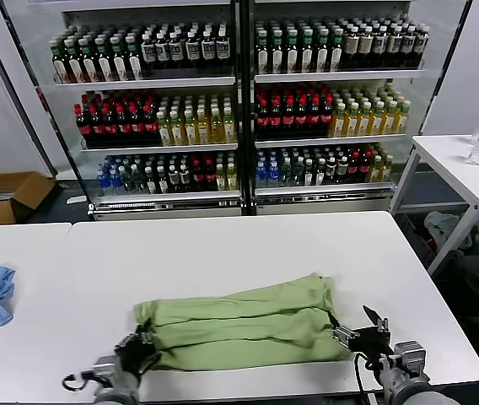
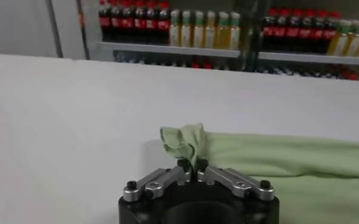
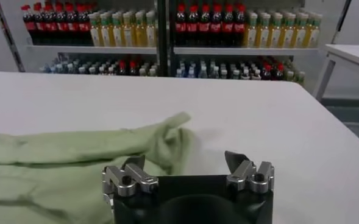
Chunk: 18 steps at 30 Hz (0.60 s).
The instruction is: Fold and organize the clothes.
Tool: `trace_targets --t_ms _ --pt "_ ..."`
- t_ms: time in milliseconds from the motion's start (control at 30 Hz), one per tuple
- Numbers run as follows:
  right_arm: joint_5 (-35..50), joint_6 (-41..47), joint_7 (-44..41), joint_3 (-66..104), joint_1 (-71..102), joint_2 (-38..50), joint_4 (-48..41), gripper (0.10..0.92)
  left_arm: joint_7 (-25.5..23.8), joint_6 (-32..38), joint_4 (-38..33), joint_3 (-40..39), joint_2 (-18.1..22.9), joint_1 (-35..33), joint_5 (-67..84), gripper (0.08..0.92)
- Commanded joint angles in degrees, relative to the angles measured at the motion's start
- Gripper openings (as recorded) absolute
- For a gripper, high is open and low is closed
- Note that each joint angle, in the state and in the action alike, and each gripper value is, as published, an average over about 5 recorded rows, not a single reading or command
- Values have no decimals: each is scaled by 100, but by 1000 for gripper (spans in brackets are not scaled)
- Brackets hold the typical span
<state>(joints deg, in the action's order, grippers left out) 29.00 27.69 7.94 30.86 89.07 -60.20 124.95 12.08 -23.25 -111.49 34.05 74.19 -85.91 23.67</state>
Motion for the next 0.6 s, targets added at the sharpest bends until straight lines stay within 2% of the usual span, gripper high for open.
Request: trace_targets --t_ms 33,133,233,333,400,500,600 --pt "92 -31 2 -30 -108 19 -53 823 -422 -14 125 2555 -1252 253 822 97" --pt "96 -31 12 -65 -141 -1 -35 823 -440 -105 -113 2986 -1619 296 1060 97" --pt "93 -18 23 -78 -130 -25 18 823 -371 -320 -926 2710 -1513 280 1626 97" --pt "87 -7 32 -54 -82 -40 70 823 -178 -602 -1884 1693 -868 360 2380 97" --pt "81 -5 33 -20 -38 -41 101 823 -54 -717 -2204 643 -320 455 2723 97" --pt "75 -6 31 41 29 -36 141 823 35 -720 -2052 -792 368 602 2698 97" --pt "75 -12 26 103 80 -35 162 823 92 -646 -1437 -1775 929 817 2451 97"
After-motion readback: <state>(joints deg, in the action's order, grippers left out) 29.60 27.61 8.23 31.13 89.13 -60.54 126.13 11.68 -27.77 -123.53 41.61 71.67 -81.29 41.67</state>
